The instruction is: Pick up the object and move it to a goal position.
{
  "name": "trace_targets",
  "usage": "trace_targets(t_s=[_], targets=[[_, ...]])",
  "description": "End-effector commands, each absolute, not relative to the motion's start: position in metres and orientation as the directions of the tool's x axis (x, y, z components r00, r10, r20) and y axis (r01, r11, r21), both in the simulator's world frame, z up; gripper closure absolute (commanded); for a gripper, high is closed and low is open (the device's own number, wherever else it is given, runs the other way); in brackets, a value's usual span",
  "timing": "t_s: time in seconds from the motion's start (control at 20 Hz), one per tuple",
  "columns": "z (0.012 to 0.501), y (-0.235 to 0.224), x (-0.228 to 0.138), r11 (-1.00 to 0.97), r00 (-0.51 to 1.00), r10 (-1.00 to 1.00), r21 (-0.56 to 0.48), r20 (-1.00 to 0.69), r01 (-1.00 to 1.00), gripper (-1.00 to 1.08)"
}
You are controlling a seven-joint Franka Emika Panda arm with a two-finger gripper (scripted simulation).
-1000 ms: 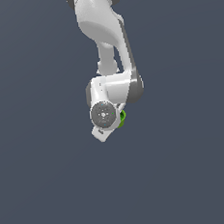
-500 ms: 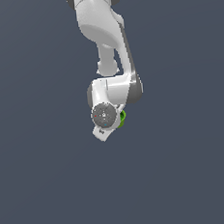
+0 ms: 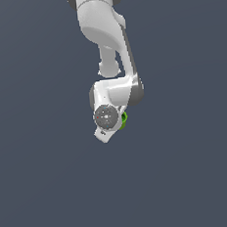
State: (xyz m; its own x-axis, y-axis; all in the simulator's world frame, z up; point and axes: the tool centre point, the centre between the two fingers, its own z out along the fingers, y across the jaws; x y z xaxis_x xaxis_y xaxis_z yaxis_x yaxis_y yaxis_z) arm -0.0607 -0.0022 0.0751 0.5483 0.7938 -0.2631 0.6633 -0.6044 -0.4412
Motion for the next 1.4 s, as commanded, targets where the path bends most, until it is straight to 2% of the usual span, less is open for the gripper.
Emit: trace_targets(t_s=[0.0, 0.4, 0.7, 1.0, 1.35], targets=[[0.073, -0.002, -0.062, -0.604, 0.548, 0.794, -0.443, -0.264, 0.662, 1.08], [0.076, -0.003, -0.059, -0.603, 0.550, 0.795, -0.436, -0.257, 0.668, 1.08], [0.087, -0.010, -0.043, -0.594, 0.559, 0.801, -0.392, -0.214, 0.702, 1.08], [0.111, -0.024, -0.013, -0.577, 0.568, 0.813, -0.301, -0.127, 0.759, 1.08], [0.158, -0.047, 0.028, -0.549, 0.556, 0.831, -0.133, 0.019, 0.825, 1.08]])
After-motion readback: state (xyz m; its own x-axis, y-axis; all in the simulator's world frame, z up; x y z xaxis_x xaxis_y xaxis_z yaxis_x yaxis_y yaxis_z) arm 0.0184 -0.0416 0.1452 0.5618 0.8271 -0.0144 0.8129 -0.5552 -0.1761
